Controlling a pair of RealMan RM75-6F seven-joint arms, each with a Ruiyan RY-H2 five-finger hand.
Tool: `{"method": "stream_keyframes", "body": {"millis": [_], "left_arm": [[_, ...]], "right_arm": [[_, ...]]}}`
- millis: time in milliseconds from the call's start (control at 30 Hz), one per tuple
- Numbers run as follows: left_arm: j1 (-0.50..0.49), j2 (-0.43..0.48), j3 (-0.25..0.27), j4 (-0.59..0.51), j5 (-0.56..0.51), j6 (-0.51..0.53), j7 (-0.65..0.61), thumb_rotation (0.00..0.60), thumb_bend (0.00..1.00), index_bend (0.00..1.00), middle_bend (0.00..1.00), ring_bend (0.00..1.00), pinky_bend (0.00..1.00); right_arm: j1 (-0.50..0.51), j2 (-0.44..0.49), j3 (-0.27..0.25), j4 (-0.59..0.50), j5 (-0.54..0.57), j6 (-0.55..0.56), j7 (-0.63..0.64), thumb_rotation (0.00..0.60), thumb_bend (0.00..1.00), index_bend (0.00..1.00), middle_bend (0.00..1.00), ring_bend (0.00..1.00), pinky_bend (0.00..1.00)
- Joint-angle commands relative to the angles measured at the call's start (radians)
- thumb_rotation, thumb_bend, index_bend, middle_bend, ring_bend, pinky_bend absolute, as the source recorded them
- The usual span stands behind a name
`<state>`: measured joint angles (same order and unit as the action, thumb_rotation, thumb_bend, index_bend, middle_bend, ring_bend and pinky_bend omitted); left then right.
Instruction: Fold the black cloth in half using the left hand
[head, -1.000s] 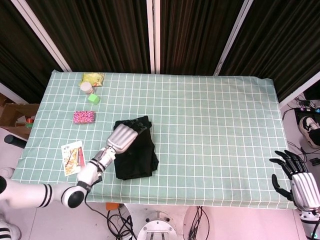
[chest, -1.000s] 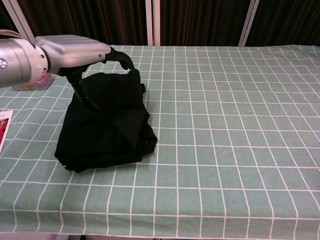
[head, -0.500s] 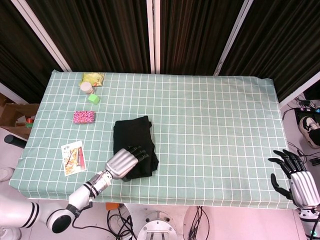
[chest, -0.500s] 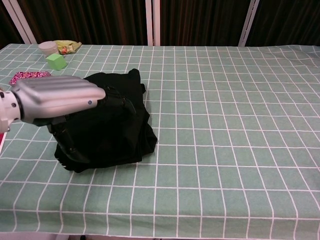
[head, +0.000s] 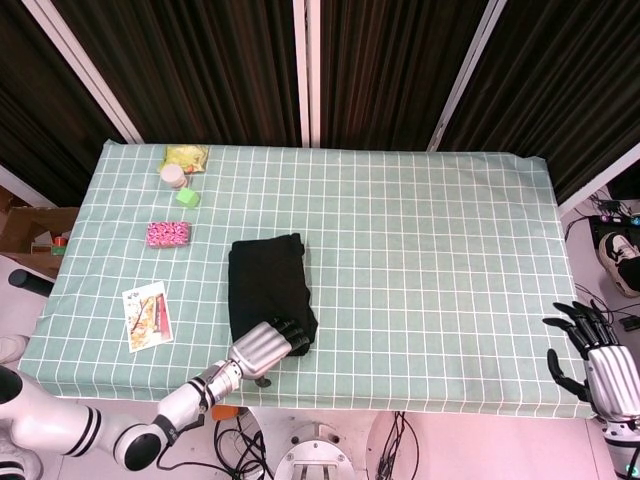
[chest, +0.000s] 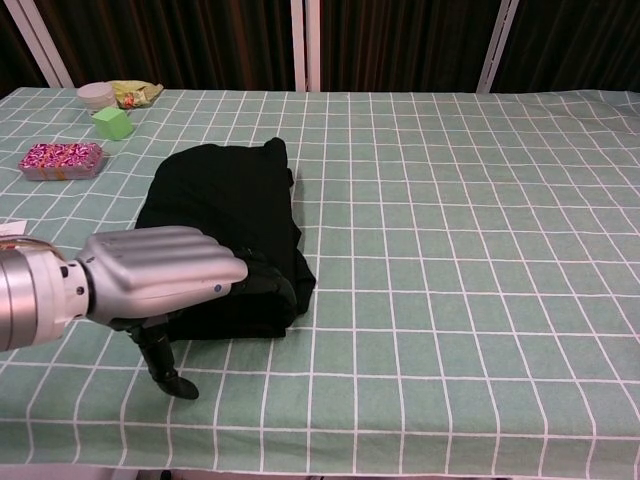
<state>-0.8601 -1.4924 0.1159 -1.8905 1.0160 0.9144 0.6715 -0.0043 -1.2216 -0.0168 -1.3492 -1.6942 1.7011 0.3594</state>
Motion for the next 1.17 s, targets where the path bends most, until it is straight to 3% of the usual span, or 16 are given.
{"method": "stream_keyframes", "body": {"millis": [33, 233, 300, 433, 567, 700, 833, 1167], "left_arm": [[0.011, 0.031, -0.008, -0.036, 0.032, 0.021, -0.027, 0.600, 0.06, 0.18, 0.16, 0.08, 0.18], [0.128, 0.216, -0.035, -0.151, 0.243, 0.231, -0.202, 0.600, 0.05, 0.18, 0.16, 0.08, 0.18], [0.192, 0.280, -0.049, -0.141, 0.299, 0.346, -0.270, 0.600, 0.05, 0.18, 0.16, 0.08, 0.18], [0.304, 0.353, -0.082, -0.039, 0.293, 0.525, -0.328, 0.600, 0.05, 0.18, 0.15, 0.08, 0.18], [0.404, 0.378, -0.091, 0.107, 0.229, 0.606, -0.385, 0.600, 0.04, 0.18, 0.14, 0.08, 0.17], [0.507, 0.396, -0.058, 0.213, 0.183, 0.626, -0.441, 0.600, 0.03, 0.17, 0.11, 0.07, 0.16], [0.606, 0.387, -0.021, 0.270, 0.219, 0.681, -0.515, 0.600, 0.03, 0.17, 0.11, 0.07, 0.16], [0.796, 0.342, 0.055, 0.265, 0.395, 0.850, -0.526, 0.600, 0.03, 0.17, 0.11, 0.07, 0.16]], "right_arm": [[-0.005, 0.003, 0.000, 0.000, -0.002, 0.011, 0.002, 0.600, 0.47, 0.32, 0.19, 0.09, 0.16], [-0.007, 0.031, -0.006, -0.006, -0.008, 0.011, 0.002, 0.600, 0.47, 0.32, 0.19, 0.09, 0.16], [0.001, 0.054, -0.008, -0.018, -0.004, -0.013, 0.000, 0.600, 0.47, 0.32, 0.19, 0.09, 0.16], [0.025, 0.096, 0.000, -0.044, 0.024, -0.069, 0.002, 0.600, 0.47, 0.33, 0.19, 0.09, 0.16], [0.046, 0.123, 0.020, -0.066, 0.061, -0.112, 0.001, 0.600, 0.47, 0.24, 0.17, 0.08, 0.16], [0.062, 0.143, 0.033, -0.094, 0.087, -0.149, -0.052, 0.600, 0.46, 0.12, 0.12, 0.01, 0.10], [0.057, 0.128, 0.049, -0.111, 0.092, -0.122, -0.108, 0.600, 0.38, 0.11, 0.10, 0.00, 0.05], [0.048, 0.100, 0.026, -0.128, 0.055, -0.111, -0.116, 0.600, 0.39, 0.11, 0.10, 0.00, 0.04]]}}
